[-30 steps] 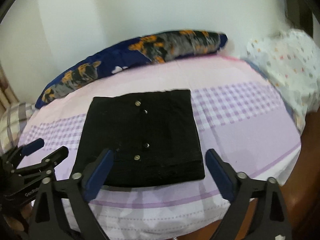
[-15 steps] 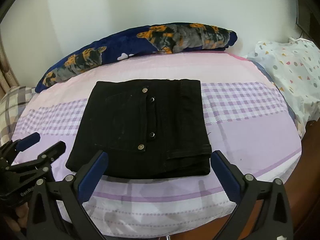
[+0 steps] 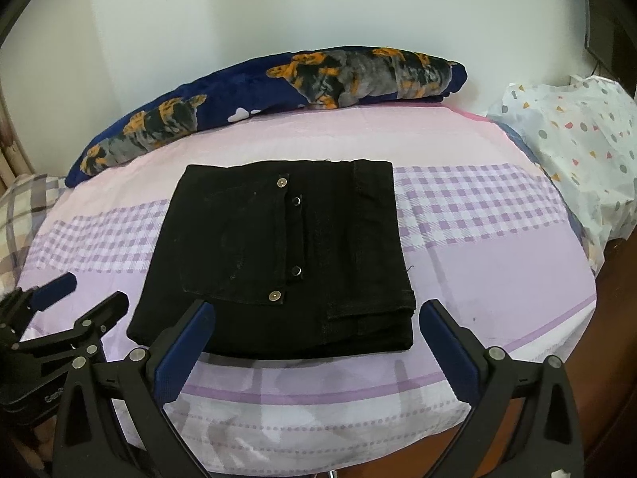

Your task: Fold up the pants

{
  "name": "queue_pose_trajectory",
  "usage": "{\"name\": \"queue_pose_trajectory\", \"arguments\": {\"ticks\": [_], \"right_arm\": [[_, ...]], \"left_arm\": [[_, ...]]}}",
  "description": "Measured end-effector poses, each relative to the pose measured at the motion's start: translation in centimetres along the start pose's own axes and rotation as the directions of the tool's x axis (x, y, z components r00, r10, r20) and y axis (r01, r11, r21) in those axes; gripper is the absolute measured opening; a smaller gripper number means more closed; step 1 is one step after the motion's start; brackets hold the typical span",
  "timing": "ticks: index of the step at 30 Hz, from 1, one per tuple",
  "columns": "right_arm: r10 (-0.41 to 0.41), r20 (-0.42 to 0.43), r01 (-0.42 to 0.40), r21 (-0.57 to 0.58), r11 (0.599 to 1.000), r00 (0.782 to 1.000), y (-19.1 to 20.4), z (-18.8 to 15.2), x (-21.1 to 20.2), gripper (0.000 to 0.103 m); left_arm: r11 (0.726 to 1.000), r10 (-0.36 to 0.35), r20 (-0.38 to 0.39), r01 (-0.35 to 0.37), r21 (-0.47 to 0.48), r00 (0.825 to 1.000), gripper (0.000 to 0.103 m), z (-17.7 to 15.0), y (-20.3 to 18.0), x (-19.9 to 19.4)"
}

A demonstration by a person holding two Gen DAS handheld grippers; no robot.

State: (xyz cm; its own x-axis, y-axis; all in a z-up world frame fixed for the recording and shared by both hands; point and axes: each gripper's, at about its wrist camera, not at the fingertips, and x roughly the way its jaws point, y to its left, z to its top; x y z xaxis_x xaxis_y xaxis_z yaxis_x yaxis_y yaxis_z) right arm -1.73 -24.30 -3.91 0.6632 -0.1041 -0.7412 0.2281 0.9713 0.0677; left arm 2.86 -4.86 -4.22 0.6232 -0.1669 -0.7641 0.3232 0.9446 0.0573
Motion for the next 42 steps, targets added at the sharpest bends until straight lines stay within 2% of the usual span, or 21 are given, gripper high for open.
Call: {"name": "queue_pose_trajectory", "arguments": {"ticks": [2,5,7,8,10,14,15,20,23,25,28,30,33,34,35,36,37,39,40,41,42], "right_arm": [[0.028,0.002,-0.028,0.028,0.999,1.000,-1.0,0.5,0.0,0.102],[0.161,-0.052,-0.159,0.040,0.987,0.986,-3.3,1.9,1.4,0.102],[0.218,-0.086,-0.210,0.090,0.974,0.972,-5.9,2.9,3.2,0.102],[0.251,-0.113,-0.238,0.120,0.964,0.961,-7.1,3.3,4.3,0.102],[0.348,-0.160,-0.317,0.189,0.929,0.924,-9.5,3.8,6.5,0.102],[0.423,-0.201,-0.368,0.259,0.893,0.884,-12.0,4.2,9.5,0.096],[0.467,-0.204,-0.406,0.280,0.870,0.861,-12.5,4.3,10.2,0.096],[0.562,-0.225,-0.490,0.306,0.816,0.796,-13.4,4.6,11.7,0.090],[0.596,-0.231,-0.532,0.287,0.797,0.769,-13.1,5.2,12.3,0.085],[0.633,-0.241,-0.569,0.285,0.771,0.736,-12.3,5.5,12.9,0.082],[0.654,-0.244,-0.597,0.272,0.755,0.716,-11.3,6.1,13.7,0.082],[0.680,-0.244,-0.619,0.285,0.732,0.692,-10.9,6.4,14.3,0.082],[0.705,-0.244,-0.631,0.319,0.707,0.666,-10.6,6.5,14.7,0.082],[0.710,-0.241,-0.632,0.329,0.701,0.662,-10.6,6.5,14.9,0.082],[0.719,-0.237,-0.637,0.340,0.692,0.654,-10.6,6.5,15.0,0.082],[0.724,-0.232,-0.643,0.340,0.686,0.650,-10.6,6.4,15.0,0.081],[0.721,-0.237,-0.641,0.337,0.690,0.652,-10.5,6.4,14.9,0.076],[0.695,-0.249,-0.616,0.328,0.716,0.675,-10.6,6.1,14.7,0.056],[0.678,-0.253,-0.597,0.331,0.731,0.690,-10.8,6.1,14.7,0.046],[0.674,-0.252,-0.584,0.349,0.733,0.695,-11.3,5.9,14.8,0.044],[0.688,-0.236,-0.586,0.382,0.715,0.686,-11.8,5.7,14.9,0.043]], "left_arm": [[0.998,-0.058,-0.010,0.057,-0.026,0.998,0.078,0.3,0.8,0.3],[0.980,-0.182,-0.051,0.177,-0.093,0.982,0.078,1.3,3.0,1.8],[0.974,-0.197,-0.081,0.186,-0.125,0.977,0.078,2.0,4.0,3.1],[0.971,-0.206,-0.096,0.191,-0.145,0.974,0.078,2.3,4.6,3.9],[0.951,-0.269,-0.134,0.241,-0.196,0.954,0.078,3.1,5.4,5.9],[0.924,-0.343,-0.202,0.290,-0.251,0.917,0.078,3.8,5.5,9.1],[0.915,-0.366,-0.215,0.308,-0.261,0.905,0.078,4.0,5.6,9.9],[0.865,-0.463,-0.241,0.376,-0.334,0.853,0.078,4.4,6.0,12.1],[0.852,-0.492,-0.226,0.411,-0.325,0.841,0.078,5.2,6.0,12.6],[0.843,-0.511,-0.220,0.433,-0.319,0.831,0.078,5.7,5.7,12.9],[0.837,-0.531,-0.217,0.467,-0.284,0.819,0.078,6.4,4.9,13.5],[0.830,-0.549,-0.212,0.496,-0.256,0.808,0.078,6.8,4.0,13.9],[0.831,-0.549,-0.222,0.497,-0.248,0.806,0.078,7.4,3.2,14.3],[0.823,-0.559,-0.222,0.504,-0.262,0.799,0.078,7.4,3.3,14.4],[0.803,-0.583,-0.213,0.518,-0.293,0.784,0.078,7.2,3.7,14.5],[0.784,-0.604,-0.202,0.529,-0.326,0.771,0.074,7.1,4.2,14.6],[0.771,-0.614,-0.195,0.529,-0.354,0.765,0.070,6.9,4.7,14.6],[0.778,-0.602,-0.196,0.512,-0.365,0.774,0.051,6.7,5.2,14.6],[0.781,-0.597,-0.195,0.507,-0.365,0.778,0.047,6.7,5.3,14.6],[0.777,-0.600,-0.190,0.510,-0.368,0.777,0.041,6.6,5.5,14.6],[0.773,-0.604,-0.185,0.515,-0.370,0.775,0.038,6.5,5.5,14.6]]}}
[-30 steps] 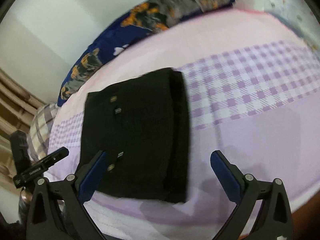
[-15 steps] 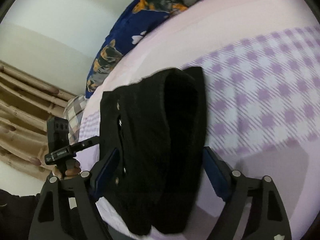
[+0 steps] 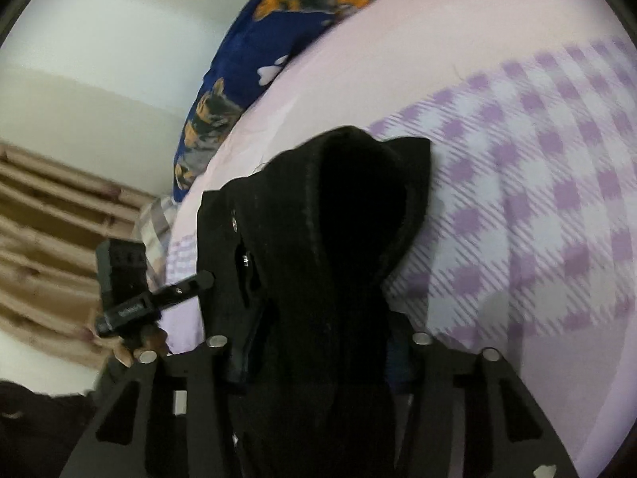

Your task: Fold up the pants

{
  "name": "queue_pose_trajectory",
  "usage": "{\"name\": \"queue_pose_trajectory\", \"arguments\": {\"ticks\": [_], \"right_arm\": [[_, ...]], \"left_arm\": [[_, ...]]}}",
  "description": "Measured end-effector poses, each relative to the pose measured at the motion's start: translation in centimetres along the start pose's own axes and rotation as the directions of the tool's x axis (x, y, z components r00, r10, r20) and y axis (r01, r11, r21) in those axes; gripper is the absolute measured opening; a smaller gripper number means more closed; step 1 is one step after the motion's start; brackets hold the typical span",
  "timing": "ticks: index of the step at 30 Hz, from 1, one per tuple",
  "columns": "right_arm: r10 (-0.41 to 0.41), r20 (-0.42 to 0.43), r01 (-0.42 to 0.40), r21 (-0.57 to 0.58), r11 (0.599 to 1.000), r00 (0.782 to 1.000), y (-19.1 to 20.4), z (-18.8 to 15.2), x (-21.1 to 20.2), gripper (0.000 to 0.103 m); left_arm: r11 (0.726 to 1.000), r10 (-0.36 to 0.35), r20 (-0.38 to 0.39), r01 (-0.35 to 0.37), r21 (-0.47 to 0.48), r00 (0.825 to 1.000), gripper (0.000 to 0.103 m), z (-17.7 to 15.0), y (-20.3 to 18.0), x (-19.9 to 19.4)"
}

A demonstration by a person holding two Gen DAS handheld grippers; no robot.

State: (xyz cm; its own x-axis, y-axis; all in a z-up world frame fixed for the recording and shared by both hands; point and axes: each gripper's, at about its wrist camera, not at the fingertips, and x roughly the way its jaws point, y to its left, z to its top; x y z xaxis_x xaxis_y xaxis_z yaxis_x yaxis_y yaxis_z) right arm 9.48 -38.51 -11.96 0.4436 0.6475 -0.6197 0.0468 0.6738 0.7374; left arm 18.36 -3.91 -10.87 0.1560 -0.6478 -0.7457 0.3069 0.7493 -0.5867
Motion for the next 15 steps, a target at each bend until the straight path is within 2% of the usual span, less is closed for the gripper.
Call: {"name": "queue_pose_trajectory", "arguments": {"ticks": [3,6,15], "right_arm": [[-0.035,0.027,0.035,0.006,0.999,0.999,0.5,-0.3,0.1,0.037],[-0.051,0.053,0.051,0.015,0.999,0.997,1.6,-0.3,-0.3,0.031],[-0.030,0.103,0.023,0.069,0.997,0.994,4.5,-0.3,-1.0,0.027]], "left_arm": [[1.000,0.026,0.015,-0.026,0.015,1.000,0.029,0.0,-0.7,0.1],[1.000,0.014,0.036,-0.015,0.010,0.999,0.022,-0.2,-1.0,-0.3],[0.998,-0.069,0.104,0.070,-0.003,0.992,0.015,-0.3,-1.5,-2.7]]}}
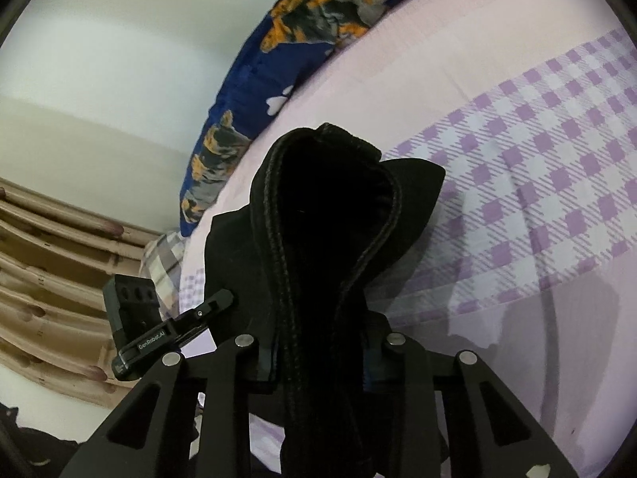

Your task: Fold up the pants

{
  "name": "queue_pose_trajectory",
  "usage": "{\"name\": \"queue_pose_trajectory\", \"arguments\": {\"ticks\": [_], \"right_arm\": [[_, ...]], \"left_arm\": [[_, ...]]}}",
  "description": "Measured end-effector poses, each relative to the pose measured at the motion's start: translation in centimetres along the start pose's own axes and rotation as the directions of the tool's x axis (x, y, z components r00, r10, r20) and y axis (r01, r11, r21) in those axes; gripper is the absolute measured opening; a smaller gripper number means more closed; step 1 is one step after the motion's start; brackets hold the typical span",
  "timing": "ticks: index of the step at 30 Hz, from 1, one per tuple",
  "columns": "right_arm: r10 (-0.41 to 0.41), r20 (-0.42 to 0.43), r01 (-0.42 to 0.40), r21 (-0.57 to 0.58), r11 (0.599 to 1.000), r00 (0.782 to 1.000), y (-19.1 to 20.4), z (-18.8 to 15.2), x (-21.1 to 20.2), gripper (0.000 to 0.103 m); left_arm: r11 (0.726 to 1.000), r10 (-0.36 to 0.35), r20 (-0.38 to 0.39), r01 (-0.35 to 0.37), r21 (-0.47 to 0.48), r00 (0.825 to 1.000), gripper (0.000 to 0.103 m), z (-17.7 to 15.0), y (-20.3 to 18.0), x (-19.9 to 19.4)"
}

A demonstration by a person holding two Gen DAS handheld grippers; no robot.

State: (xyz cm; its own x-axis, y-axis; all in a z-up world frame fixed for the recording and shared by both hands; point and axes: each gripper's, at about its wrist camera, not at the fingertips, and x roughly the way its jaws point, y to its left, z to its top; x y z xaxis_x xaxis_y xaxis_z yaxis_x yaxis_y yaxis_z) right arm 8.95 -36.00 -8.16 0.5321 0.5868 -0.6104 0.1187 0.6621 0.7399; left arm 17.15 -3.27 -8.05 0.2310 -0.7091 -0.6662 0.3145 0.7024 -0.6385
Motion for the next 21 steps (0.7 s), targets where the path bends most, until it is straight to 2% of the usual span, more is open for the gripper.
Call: {"name": "queue_pose_trajectory", "arguments": {"ticks": [6,10,14,21], "right_arm": [[0.032,-0.011,-0.032,-0.019,0.999,0.999,3.1,0.1,1.0,0.026],[0.056,-0.027,-0.057,-0.047,0.997,0.998,5.2,0.9,2.5,0.026],[0.073,-0.061,-0.078,-0.092,0.993,0.995,7.6,2.5,5.6,0.026],[0.081,-0.142,-0.102,-0.151,0.983,0.987,11.7,5.3,13.2,0.026]], "left_arm": [[1.000,-0.007,0.065,0.008,-0.016,0.998,0.015,0.5,0.4,-2.2],[1.000,0.019,0.112,-0.016,-0.026,0.993,0.015,1.6,1.3,-4.5],[0.996,0.085,0.150,-0.081,-0.030,0.985,0.015,2.9,3.2,-6.7],[0.979,0.202,0.188,-0.194,-0.063,0.961,0.015,5.6,7.6,-9.4]]}}
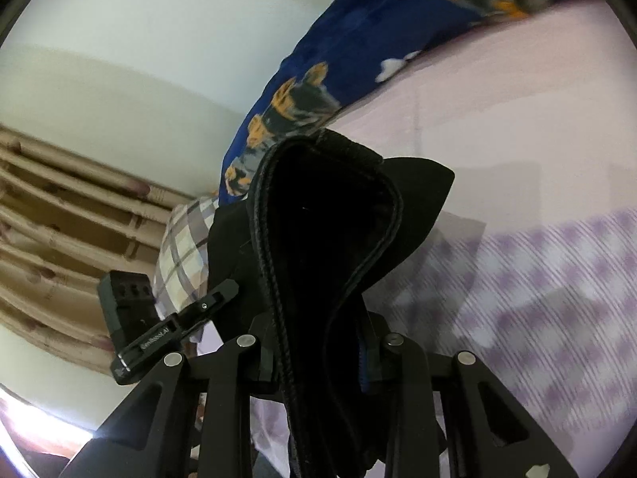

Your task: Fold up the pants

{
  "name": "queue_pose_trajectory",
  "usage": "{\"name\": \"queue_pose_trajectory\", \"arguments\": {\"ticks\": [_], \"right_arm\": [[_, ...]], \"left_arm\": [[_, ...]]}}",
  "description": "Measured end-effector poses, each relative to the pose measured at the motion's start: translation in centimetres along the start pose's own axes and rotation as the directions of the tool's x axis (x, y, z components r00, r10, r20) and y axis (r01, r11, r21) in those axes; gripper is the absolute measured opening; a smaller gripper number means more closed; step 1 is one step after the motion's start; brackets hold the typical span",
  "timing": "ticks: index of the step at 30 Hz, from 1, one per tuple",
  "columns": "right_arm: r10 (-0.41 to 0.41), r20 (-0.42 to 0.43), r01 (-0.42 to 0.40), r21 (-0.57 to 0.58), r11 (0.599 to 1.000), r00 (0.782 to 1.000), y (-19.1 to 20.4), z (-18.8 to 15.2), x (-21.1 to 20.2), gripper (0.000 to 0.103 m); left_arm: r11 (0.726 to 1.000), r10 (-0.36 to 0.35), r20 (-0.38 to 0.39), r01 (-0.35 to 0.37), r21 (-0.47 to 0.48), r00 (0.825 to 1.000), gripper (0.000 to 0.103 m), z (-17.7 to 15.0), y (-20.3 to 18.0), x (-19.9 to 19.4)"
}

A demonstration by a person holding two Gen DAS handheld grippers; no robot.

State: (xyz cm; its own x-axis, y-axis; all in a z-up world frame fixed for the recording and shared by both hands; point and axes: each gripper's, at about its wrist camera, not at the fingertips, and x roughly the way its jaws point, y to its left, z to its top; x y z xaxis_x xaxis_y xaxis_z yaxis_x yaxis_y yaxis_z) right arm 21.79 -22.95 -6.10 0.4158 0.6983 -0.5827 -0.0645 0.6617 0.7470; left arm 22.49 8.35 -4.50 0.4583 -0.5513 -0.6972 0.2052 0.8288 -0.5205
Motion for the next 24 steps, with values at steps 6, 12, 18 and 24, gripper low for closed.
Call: {"name": "queue_pose_trajectory", "arguments": {"ticks": [6,12,18,24], "right_arm": [[0.004,-0.034,-0.005,-0.029,1.000,0.999,1.6,3.3,5.4,0.026],[-0.034,-0.040,0.033,-0.039,0.999,0.999,2.0,4.9,9.0,0.026],[-0.207,-0.010,0.205,-0.113,0.972,0.978,0.5,4.3,10.7,0.031],[-0.319,0.042,0.322,-0.187,0.928,0.947,0.3,3.4,11.3,0.050]], "left_arm": [[0.998,0.055,0.026,-0.054,-0.020,0.998,0.015,3.1,3.6,-0.1],[0.994,0.108,0.009,-0.108,-0.023,0.994,0.015,5.1,6.6,2.1],[0.977,0.207,0.020,-0.208,0.053,0.978,0.024,4.0,7.5,4.3],[0.930,0.328,0.078,-0.337,0.148,0.941,0.040,2.6,6.9,6.0]]}}
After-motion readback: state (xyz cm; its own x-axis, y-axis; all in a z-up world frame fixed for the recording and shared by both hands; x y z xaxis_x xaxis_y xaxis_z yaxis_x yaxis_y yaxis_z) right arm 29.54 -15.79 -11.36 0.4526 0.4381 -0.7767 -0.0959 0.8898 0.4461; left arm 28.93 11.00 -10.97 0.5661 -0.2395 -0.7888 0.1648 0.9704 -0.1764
